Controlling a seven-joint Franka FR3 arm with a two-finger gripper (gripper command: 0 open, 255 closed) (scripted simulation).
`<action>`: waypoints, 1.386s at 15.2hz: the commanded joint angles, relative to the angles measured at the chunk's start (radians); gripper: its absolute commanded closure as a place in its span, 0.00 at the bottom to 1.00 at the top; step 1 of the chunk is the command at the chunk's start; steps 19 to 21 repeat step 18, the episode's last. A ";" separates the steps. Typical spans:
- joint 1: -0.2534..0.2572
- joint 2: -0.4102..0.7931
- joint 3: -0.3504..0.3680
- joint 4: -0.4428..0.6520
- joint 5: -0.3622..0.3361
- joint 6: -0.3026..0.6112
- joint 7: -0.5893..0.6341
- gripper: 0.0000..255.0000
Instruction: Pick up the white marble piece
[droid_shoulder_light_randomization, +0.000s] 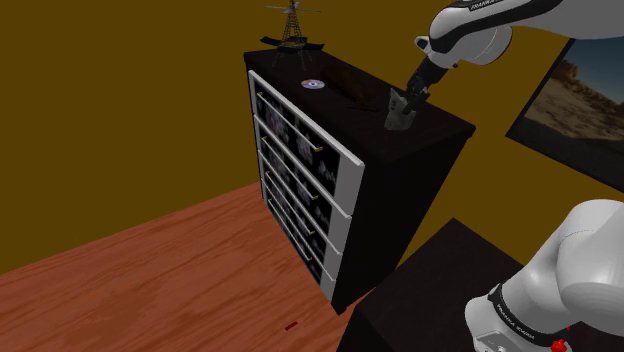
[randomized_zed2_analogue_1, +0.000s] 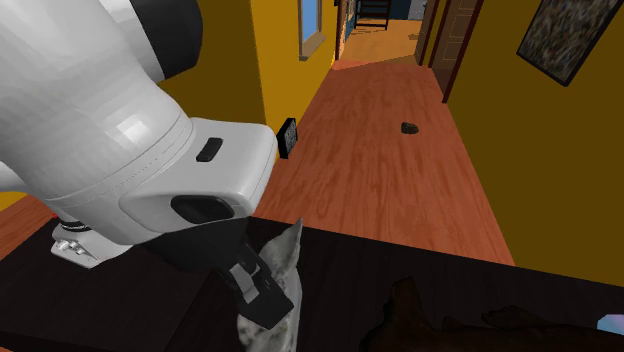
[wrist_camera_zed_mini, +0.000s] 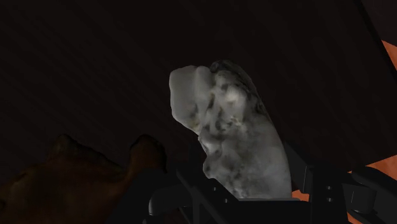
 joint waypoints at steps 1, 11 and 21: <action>0.000 0.002 0.000 0.001 0.001 0.000 0.000 1.00; -0.002 -0.039 0.009 0.096 -0.051 -0.123 0.055 1.00; -0.003 -0.051 0.012 0.154 -0.067 -0.188 0.076 1.00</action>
